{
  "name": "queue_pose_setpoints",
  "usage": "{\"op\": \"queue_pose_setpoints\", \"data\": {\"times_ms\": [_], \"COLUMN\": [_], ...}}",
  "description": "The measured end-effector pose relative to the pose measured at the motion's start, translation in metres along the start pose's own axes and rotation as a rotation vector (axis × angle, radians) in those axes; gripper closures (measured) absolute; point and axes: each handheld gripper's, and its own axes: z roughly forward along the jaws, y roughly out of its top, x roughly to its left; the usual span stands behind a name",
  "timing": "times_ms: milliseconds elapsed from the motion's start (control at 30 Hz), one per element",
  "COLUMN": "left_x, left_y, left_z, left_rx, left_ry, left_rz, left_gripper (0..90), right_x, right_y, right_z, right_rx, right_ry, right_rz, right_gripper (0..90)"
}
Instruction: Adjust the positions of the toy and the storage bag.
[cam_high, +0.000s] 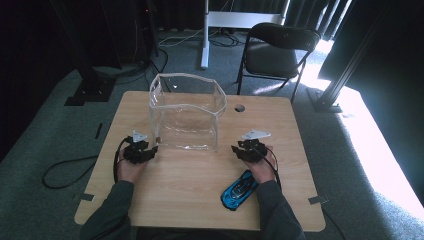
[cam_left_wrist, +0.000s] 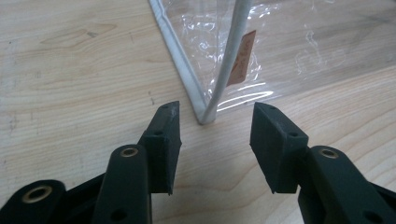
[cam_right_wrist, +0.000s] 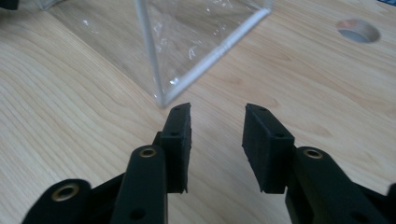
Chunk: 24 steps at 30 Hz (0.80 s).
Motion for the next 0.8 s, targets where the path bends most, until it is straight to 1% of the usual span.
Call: {"op": "queue_pose_setpoints", "data": {"times_ms": [100, 267, 400, 467, 567, 633, 700, 733, 767, 800], "left_x": [0.000, 0.000, -0.002, -0.003, -0.004, -0.005, -0.005, -0.005, -0.003, -0.003], "left_y": [0.002, 0.006, 0.008, 0.009, 0.012, 0.013, 0.013, 0.013, 0.014, 0.014], "left_z": [0.000, 0.001, 0.003, 0.003, 0.004, 0.005, 0.005, 0.005, 0.005, 0.005], "left_rx": [-0.004, -0.018, -0.020, -0.023, -0.021, -0.019, -0.015, -0.015, -0.014, -0.014], "left_ry": [-0.009, -0.024, -0.027, -0.026, -0.025, -0.022, -0.007, -0.007, 0.004, 0.005], "left_rz": [-0.001, -0.007, 0.004, 0.008, 0.017, 0.016, 0.017, 0.017, 0.014, 0.011], "left_gripper": [55.7, 55.7, 56.7, 58.6, 62.8, 66.8, 70.9, 72.7, 77.5, 78.7], "right_x": [0.003, 0.009, 0.013, 0.015, 0.018, 0.021, 0.022, 0.022, 0.022, 0.022], "right_y": [0.005, 0.012, 0.017, 0.020, 0.024, 0.027, 0.029, 0.029, 0.031, 0.032], "right_z": [0.006, 0.015, 0.021, 0.023, 0.026, 0.029, 0.031, 0.031, 0.033, 0.033], "right_rx": [-0.002, -0.007, -0.007, -0.008, -0.015, -0.013, -0.014, -0.014, -0.018, -0.019], "right_ry": [0.024, 0.054, 0.072, 0.082, 0.090, 0.086, 0.080, 0.080, 0.093, 0.097], "right_rz": [0.005, -0.010, -0.028, -0.029, -0.034, -0.039, -0.045, -0.045, -0.035, -0.033], "right_gripper": [65.2, 68.3, 69.8, 69.8, 69.8, 70.4, 72.5, 72.5, 78.0, 79.0]}}
